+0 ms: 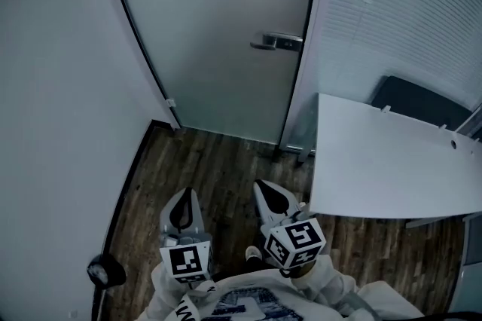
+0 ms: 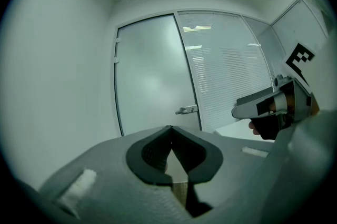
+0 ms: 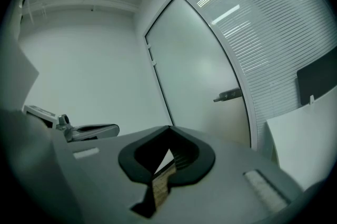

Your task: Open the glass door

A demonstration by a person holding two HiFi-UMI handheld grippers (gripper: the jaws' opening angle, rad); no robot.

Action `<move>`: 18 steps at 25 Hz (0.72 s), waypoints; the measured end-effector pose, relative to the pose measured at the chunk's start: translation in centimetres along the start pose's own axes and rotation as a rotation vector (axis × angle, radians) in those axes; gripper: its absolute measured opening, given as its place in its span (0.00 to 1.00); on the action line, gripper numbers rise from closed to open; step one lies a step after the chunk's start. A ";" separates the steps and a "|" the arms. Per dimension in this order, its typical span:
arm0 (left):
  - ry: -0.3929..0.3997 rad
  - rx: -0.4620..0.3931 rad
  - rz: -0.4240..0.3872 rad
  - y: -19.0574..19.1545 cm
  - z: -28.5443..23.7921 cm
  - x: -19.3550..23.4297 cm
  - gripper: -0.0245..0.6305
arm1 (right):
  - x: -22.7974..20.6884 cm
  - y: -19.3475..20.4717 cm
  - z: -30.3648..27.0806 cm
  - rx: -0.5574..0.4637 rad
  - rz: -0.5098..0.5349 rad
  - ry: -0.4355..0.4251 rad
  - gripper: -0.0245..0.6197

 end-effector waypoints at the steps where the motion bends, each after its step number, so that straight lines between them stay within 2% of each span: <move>1: 0.003 -0.004 -0.011 0.1 -0.9 -0.2 0.04 | -0.8 -0.2 -0.4 -0.002 -0.005 0.006 0.04; 5: 0.039 0.003 -0.018 0.3 -3.2 -1.2 0.04 | -2.9 -0.7 -0.8 -0.016 -0.020 0.038 0.04; 10: 0.074 -0.026 -0.017 -1.4 -7.1 -1.6 0.04 | -5.2 -1.9 -2.3 -0.040 -0.027 0.087 0.04; 14: 0.143 -0.020 -0.025 -0.3 -10.4 -1.9 0.04 | -7.0 -1.6 -3.6 -0.044 -0.035 0.149 0.04; 18: 0.205 -0.038 -0.044 -1.0 -14.9 -0.8 0.04 | -8.1 -3.0 -6.5 -0.052 -0.040 0.205 0.04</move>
Point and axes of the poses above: the fingertips, and each gripper's own axes: z backward along the fingers, x to its left, y out of its underside, the point moved 9 cm from there along z, backward along the fingers, and after that the axes turned 1 degree about -y, right-handed, at the moved point
